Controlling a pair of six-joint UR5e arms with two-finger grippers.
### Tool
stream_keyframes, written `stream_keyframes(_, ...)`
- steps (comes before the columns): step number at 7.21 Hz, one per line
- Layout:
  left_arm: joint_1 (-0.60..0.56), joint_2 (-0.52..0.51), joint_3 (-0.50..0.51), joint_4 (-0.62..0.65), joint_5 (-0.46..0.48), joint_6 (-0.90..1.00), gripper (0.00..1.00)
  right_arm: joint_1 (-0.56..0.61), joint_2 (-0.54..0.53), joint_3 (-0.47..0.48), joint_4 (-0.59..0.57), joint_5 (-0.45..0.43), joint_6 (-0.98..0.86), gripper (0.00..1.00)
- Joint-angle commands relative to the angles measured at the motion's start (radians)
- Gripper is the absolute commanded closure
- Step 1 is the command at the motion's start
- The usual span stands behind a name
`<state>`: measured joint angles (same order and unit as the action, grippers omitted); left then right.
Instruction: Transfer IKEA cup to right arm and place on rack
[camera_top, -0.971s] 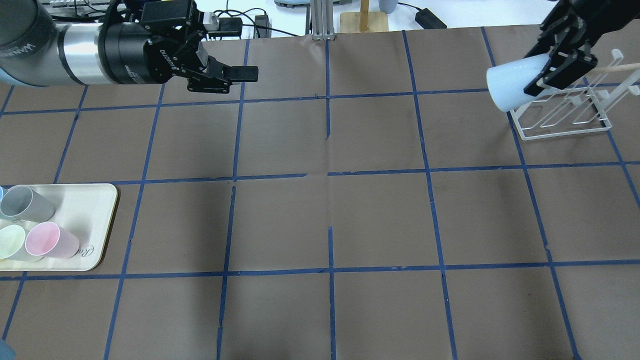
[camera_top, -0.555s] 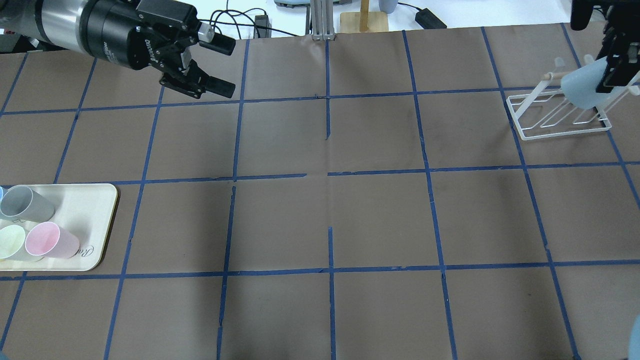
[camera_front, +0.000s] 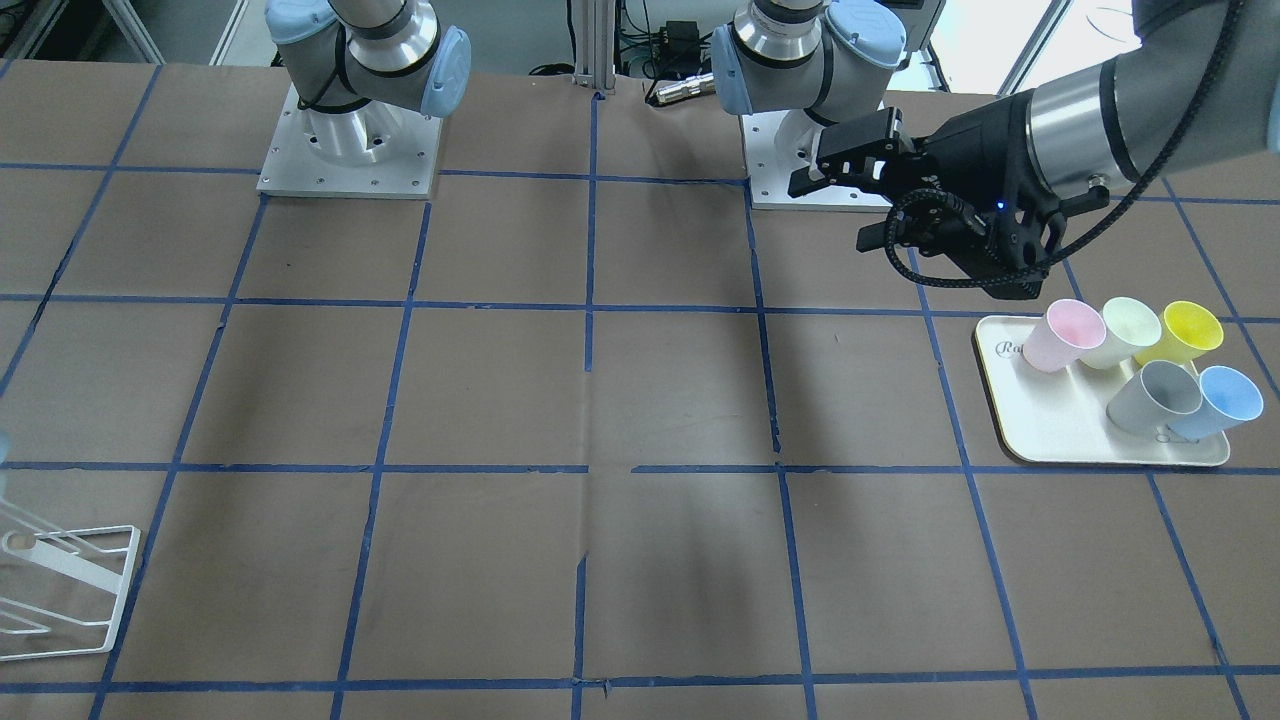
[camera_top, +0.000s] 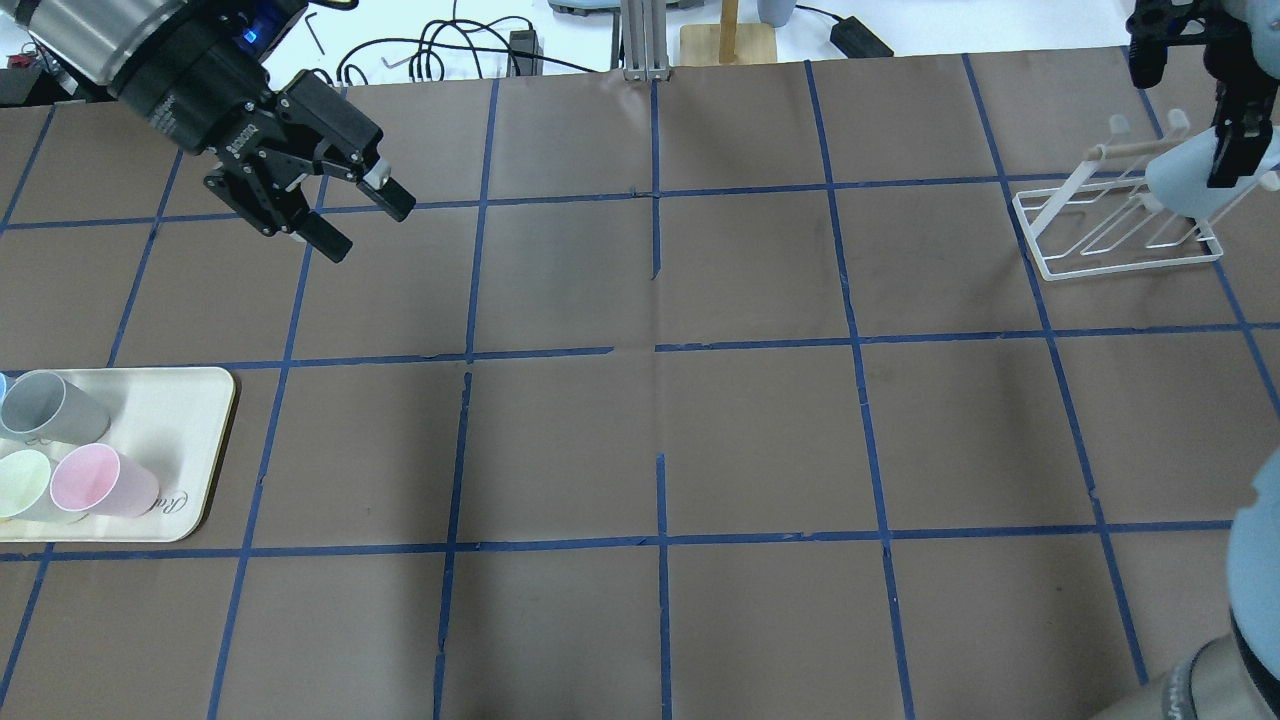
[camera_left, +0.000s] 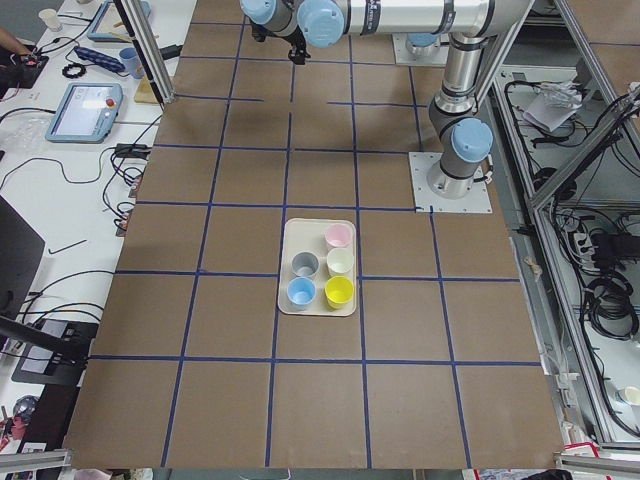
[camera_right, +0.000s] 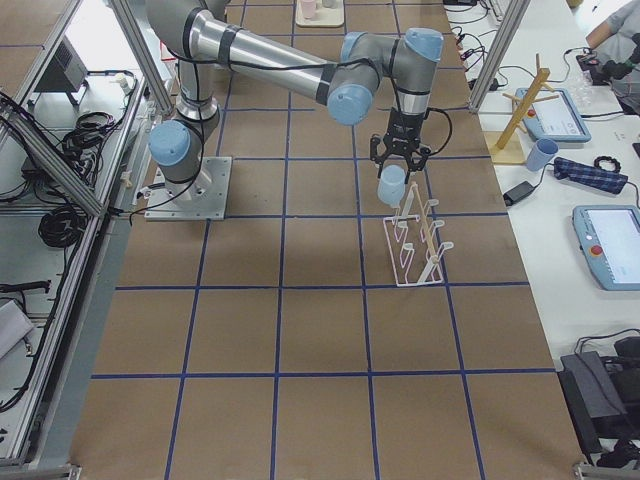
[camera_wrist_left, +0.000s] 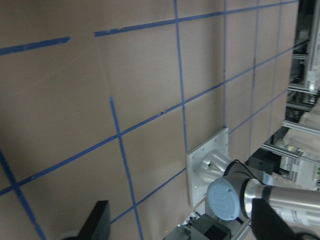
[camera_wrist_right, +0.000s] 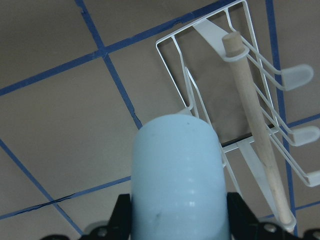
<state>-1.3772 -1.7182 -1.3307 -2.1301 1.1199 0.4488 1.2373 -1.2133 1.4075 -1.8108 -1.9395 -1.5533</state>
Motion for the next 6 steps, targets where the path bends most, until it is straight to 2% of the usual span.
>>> stream_keyframes(1,-0.002,0.031,-0.008,0.106,0.119,-0.209,0.00,0.004,0.046,-0.001,-0.021,0.004,0.015,0.80)
stream_keyframes(3,-0.019,0.032,-0.062,0.293,0.278,-0.349,0.00,0.020,0.050,-0.001,-0.028,0.004,0.050,0.79)
stream_keyframes(5,-0.043,0.060,-0.206,0.485,0.311,-0.392,0.00,0.022,0.083,-0.002,-0.064,0.001,0.062,0.78)
stream_keyframes(6,-0.045,0.096,-0.244,0.502,0.325,-0.404,0.00,0.022,0.084,-0.002,-0.071,0.001,0.065,0.76)
